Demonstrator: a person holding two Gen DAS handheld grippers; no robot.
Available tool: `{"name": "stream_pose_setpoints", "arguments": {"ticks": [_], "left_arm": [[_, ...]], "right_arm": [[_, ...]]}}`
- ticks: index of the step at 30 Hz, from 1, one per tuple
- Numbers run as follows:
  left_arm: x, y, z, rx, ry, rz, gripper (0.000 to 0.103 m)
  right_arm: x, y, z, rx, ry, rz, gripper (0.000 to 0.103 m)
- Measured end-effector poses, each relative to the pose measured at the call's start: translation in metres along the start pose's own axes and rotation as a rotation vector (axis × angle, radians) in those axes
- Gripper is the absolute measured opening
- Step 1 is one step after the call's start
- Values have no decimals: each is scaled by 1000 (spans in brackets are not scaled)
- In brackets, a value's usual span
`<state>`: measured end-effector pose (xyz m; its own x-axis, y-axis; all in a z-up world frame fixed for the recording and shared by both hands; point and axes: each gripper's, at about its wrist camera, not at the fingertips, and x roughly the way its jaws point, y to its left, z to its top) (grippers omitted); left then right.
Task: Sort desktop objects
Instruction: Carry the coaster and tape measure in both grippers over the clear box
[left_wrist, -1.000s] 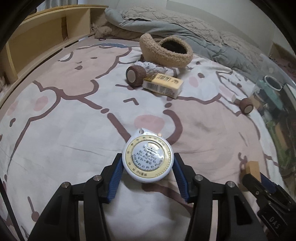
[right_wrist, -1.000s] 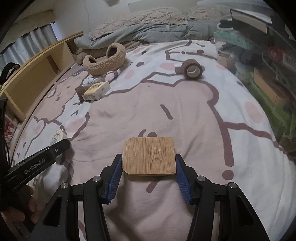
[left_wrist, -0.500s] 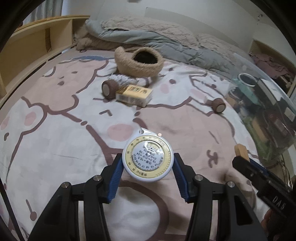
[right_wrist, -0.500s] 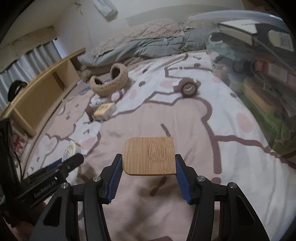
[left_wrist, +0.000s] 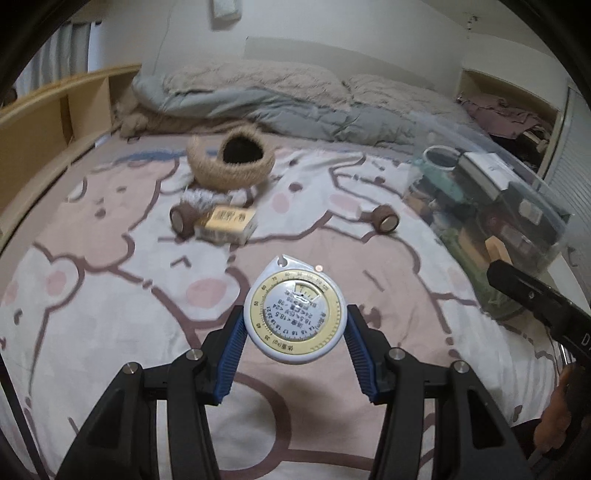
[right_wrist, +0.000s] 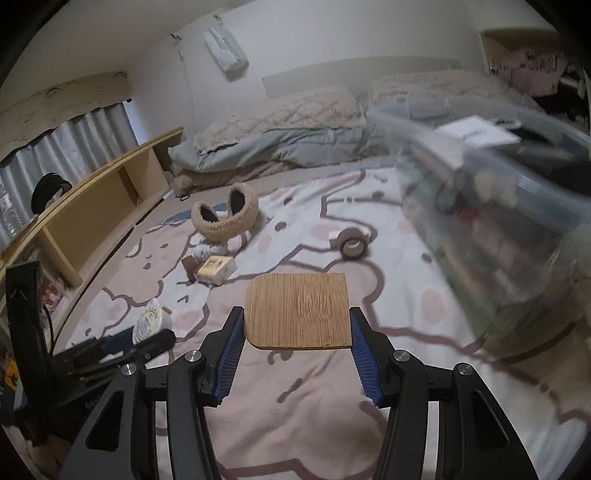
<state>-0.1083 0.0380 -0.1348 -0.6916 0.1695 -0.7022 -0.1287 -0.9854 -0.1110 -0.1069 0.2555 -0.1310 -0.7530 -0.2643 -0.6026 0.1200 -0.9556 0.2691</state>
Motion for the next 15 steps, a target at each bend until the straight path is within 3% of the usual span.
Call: {"name": "stream_pose_setpoints", "arguments": {"ticks": [9,15], "left_arm": [[-29,-42,19,61,-65,-69,53],[-44,-74,31,99,-101,-119,53]], "right_arm": [[-55,-27,28,-54,-55,5,55],[-90,-46,48,-101,-110,-44,56]]}}
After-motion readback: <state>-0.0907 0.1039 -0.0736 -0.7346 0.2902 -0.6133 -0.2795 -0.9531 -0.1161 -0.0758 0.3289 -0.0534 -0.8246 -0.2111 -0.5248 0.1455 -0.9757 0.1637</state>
